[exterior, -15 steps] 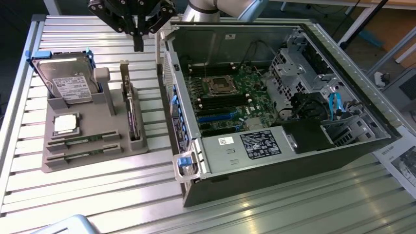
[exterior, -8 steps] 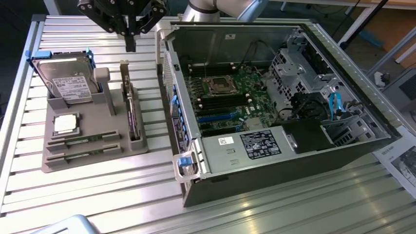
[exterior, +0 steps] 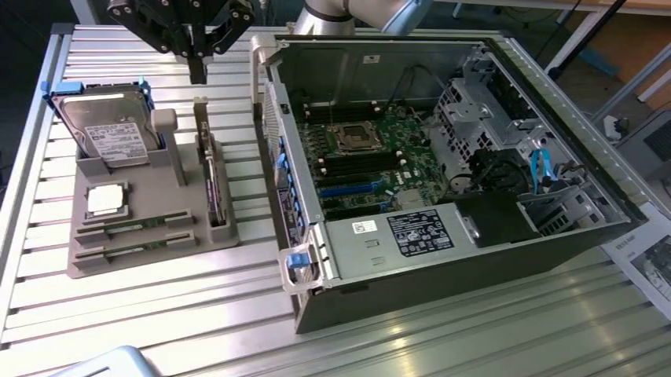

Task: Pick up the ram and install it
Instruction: 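Reach for the ram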

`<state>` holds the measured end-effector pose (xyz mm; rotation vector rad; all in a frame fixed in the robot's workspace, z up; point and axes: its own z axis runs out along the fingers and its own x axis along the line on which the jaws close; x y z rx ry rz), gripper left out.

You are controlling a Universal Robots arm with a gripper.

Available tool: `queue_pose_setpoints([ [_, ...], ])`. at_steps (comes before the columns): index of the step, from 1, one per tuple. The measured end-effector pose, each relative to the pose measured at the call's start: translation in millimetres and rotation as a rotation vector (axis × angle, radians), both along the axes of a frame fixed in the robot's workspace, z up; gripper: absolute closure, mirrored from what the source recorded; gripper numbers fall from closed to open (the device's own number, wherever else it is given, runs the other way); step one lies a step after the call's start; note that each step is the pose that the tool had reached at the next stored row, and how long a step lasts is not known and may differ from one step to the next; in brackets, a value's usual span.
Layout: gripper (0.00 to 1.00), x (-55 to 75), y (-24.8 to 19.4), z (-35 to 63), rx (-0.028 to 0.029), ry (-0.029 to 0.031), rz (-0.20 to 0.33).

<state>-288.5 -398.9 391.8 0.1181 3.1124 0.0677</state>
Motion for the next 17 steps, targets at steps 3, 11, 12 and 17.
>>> queue_pose_setpoints([
  [3,0.90,-4.3,0.0,0.0,0.0000,0.0000,0.000],
  [11,0.90,-19.2,0.0,0.0,0.0000,0.0001,0.000],
  [12,0.90,-21.2,0.0,0.0,0.0000,0.0001,0.000],
  [17,0.90,-32.3,0.0,0.0,-0.0001,0.0001,0.000],
])
